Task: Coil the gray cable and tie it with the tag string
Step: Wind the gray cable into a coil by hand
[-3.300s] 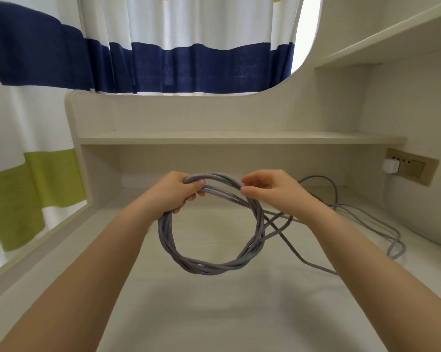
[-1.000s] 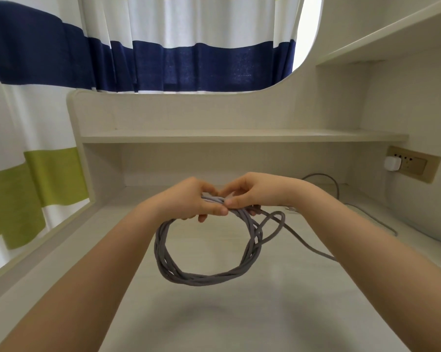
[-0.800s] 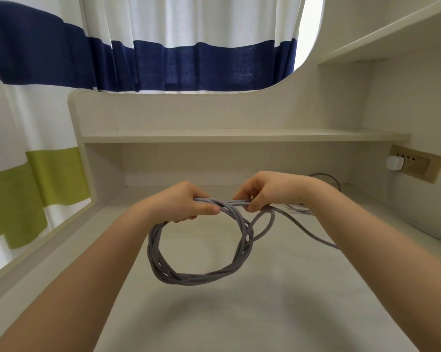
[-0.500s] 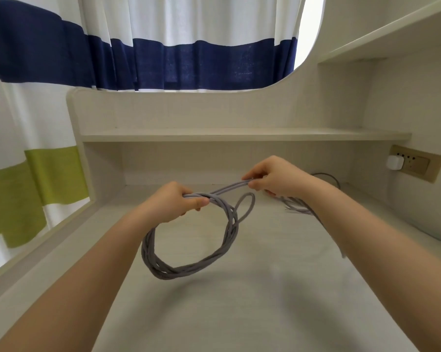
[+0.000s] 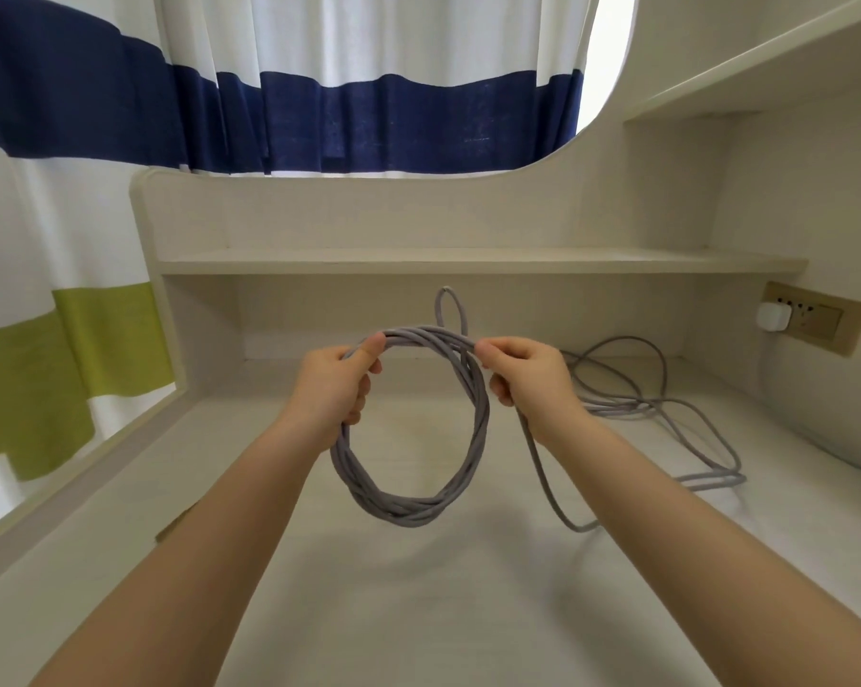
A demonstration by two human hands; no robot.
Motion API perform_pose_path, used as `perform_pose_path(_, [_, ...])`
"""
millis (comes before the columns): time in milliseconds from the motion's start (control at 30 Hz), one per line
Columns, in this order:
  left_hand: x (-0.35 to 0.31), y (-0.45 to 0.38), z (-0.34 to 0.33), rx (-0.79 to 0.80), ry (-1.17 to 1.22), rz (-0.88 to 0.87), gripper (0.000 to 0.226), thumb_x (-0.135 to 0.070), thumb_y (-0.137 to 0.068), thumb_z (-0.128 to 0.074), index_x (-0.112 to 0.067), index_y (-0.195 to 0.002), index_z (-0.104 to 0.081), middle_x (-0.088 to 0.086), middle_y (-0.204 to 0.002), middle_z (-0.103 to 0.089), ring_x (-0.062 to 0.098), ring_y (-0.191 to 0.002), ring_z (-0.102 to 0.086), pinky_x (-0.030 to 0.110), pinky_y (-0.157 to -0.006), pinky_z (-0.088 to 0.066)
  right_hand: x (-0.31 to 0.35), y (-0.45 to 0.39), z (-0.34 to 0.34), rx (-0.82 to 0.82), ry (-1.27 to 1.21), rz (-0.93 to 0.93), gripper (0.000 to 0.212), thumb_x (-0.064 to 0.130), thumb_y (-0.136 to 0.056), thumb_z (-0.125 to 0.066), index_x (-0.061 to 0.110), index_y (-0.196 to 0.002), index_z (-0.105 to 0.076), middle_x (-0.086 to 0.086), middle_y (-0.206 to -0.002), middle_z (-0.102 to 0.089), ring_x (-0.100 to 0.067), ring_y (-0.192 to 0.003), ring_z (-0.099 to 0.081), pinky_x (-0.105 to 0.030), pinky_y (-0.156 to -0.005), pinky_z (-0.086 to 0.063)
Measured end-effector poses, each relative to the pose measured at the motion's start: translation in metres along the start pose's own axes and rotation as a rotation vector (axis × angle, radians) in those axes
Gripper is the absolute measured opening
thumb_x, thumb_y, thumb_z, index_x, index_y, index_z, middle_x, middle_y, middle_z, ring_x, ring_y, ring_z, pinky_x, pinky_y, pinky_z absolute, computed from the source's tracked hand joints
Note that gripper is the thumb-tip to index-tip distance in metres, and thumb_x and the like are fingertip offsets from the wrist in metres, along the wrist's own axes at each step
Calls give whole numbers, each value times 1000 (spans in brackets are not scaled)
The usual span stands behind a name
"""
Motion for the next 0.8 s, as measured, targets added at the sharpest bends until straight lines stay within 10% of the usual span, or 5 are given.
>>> perform_pose_path(400, [-11,8,2,208,147,-95,37,-39,-90,-46,-12,-64,-46,-10,-37,-28,5,-29,-19,11,-35,-17,-9,-2,-4,295,-185,-219,29,32,-94,-41,15,-95,-65,-2,-81,-69,-15,-80,-64,-27,-75,-47])
perform_pose_path(800, [6,10,15,181,-70,39,32,-35,-90,-50,-10,-77,-65,3,-59,-63,18,-55,-61,25,-55,-55,8,-2,-3,170,-80,-6,19,14,-92,-50,2,-92,-64,-7,-60,-45,-14,-47,-30,-21,-44,-26])
Point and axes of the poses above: each hand's wrist, its own y-axis away from the middle knuckle, its own z-axis out of the back of the hand, x = y × z, the point moved 1 cm from there along -y, towards the middle knuckle
